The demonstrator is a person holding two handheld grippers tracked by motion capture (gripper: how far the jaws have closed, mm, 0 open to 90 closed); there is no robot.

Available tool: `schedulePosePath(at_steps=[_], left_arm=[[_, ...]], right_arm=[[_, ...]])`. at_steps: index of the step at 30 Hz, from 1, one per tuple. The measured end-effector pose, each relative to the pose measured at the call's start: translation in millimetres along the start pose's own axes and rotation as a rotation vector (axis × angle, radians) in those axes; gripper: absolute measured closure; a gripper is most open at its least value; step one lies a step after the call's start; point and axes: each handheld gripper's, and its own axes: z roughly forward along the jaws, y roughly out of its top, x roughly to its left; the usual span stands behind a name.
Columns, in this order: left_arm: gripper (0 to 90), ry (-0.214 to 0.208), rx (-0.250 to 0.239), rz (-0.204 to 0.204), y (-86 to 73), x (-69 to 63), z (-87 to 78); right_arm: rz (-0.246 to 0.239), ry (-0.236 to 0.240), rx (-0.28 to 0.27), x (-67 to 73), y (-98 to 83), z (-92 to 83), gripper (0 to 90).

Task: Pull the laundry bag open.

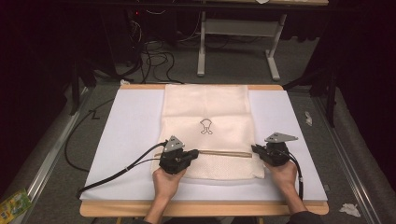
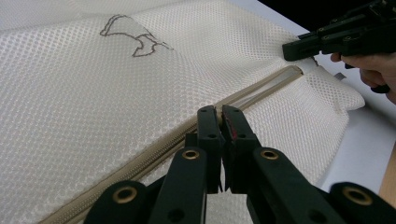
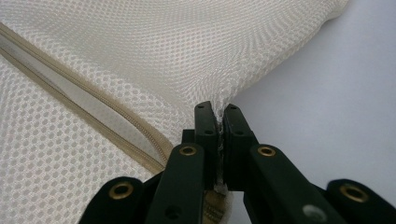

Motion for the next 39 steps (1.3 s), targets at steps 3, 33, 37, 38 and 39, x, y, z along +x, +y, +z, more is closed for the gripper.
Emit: schedulePosePath(at_steps=[3, 33, 37, 38, 39], left_arm=[[87.0, 0.007, 0.004, 0.004, 0.1, -0.1, -0.7], [87.0, 0.024, -0.038, -0.038, -3.9, 17.0, -23.1], [87.0, 0.030, -0.041, -0.037, -4.7, 16.9, -22.2], [87.0, 0.031, -0.040, -0.037, -5.0, 16.8, -22.0], [87.0, 0.031, -0.039, -0.038, -5.0, 16.8, -21.9]], right_arm=[[0.001, 0.001, 0.000, 0.4, 0.0, 0.1, 87.8], [-0.005, -0.016, -0.006, -2.4, -0.8, -3.4, 87.7], [-0.007, -0.011, -0.001, -3.1, -1.3, -2.8, 87.8], [-0.008, -0.011, -0.005, -3.5, -1.4, -2.7, 87.7], [0.001, -0.009, -0.005, -3.3, -1.5, -3.3, 87.7]])
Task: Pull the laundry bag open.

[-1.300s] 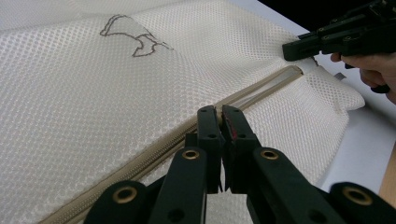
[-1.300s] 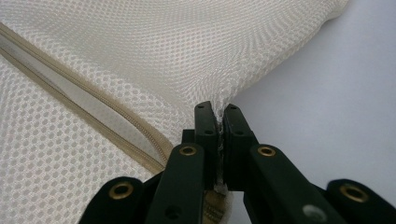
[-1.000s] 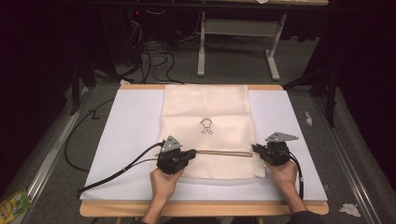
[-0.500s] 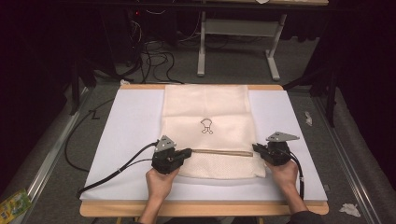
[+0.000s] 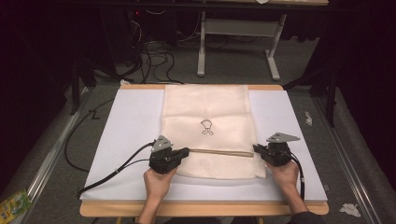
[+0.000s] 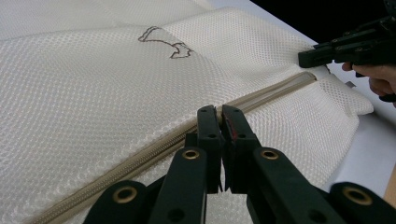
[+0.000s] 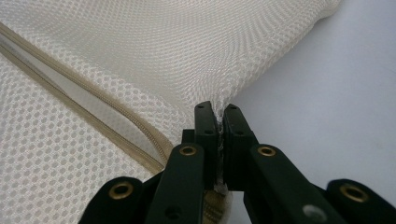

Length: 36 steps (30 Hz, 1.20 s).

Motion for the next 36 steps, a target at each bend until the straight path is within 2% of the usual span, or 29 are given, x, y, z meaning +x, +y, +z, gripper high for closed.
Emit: schedulePosePath(at_steps=[5, 12, 22, 36], left_arm=[[87.0, 0.013, 0.000, 0.006, 0.8, 1.4, -3.2], [87.0, 0.017, -0.017, -0.024, -2.4, 9.0, -10.2], [87.0, 0.050, -0.021, -0.010, -0.1, 10.7, -16.4], [87.0, 0.051, -0.024, -0.011, 1.4, 11.2, -18.5]], right_arm=[[0.004, -0.002, -0.001, 0.0, 0.0, -0.1, 87.7], [0.003, -0.005, 0.000, -1.2, -0.5, -0.3, 87.7], [0.007, -0.004, -0.004, -1.6, -0.1, -0.7, 87.7], [0.015, 0.009, -0.020, -2.6, -0.1, -1.7, 87.7]])
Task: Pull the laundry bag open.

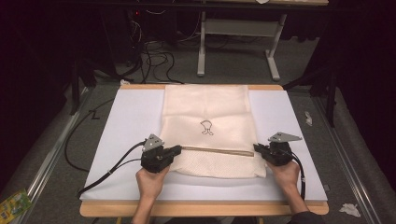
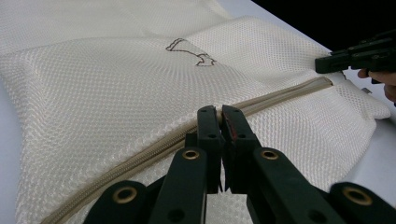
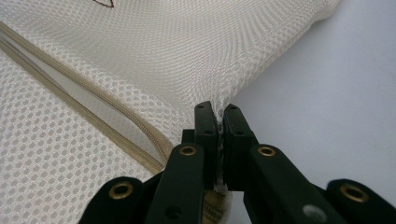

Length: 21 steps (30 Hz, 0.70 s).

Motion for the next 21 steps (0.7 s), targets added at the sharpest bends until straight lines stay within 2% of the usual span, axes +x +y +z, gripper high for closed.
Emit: schedulePosePath(at_steps=[7, 8, 12, 17, 20, 21], left_arm=[[87.0, 0.010, -0.002, 0.009, -0.3, 1.2, -1.8], [87.0, 0.000, -0.008, 0.000, -1.2, 2.4, -2.3], [87.0, 0.009, -0.008, -0.020, -5.2, 7.8, -3.9], [87.1, 0.013, -0.009, -0.020, -4.9, 10.0, -6.8], [87.0, 0.040, -0.009, -0.014, -4.7, 11.8, -9.0], [87.1, 0.031, -0.013, -0.021, -5.1, 13.9, -11.2]], right_arm=[[-0.007, -0.004, 0.006, 1.3, 0.0, -0.2, 87.7], [-0.005, 0.001, 0.006, 1.0, -0.2, -0.3, 87.7], [-0.008, -0.002, 0.008, 0.9, -0.7, -1.6, 87.8], [-0.010, -0.002, 0.009, 1.1, -0.5, -1.6, 87.8], [-0.016, -0.010, 0.011, 1.0, -0.3, -1.5, 87.8], [-0.007, -0.006, 0.011, 0.2, -0.6, -1.8, 87.8]])
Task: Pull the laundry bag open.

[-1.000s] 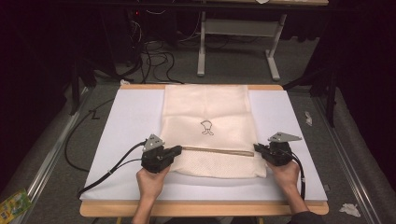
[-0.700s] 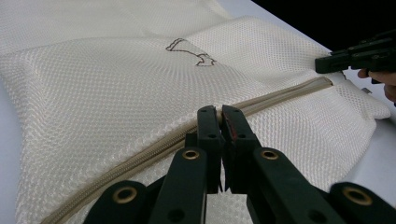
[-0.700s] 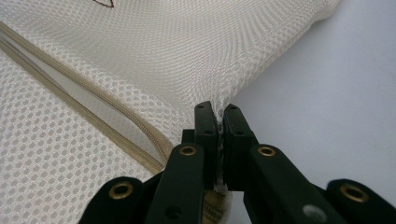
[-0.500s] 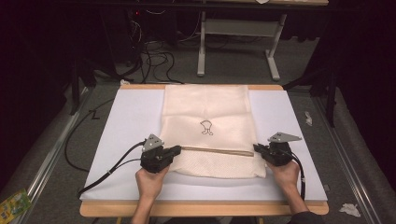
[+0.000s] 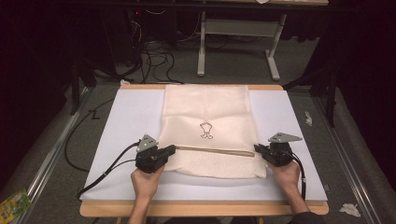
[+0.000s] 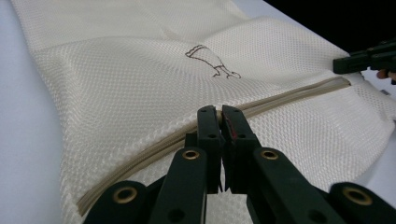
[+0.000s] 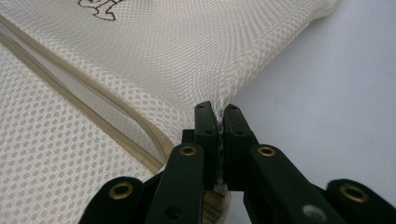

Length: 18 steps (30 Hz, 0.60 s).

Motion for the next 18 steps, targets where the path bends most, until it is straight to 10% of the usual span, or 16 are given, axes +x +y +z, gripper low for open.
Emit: schedulePosePath(at_steps=[18], left_arm=[[87.0, 0.076, -0.013, -0.030, -6.4, 22.4, -22.2]], right_arm=[[-0.010, -0.007, 0.005, 0.3, 1.0, 1.3, 87.8]])
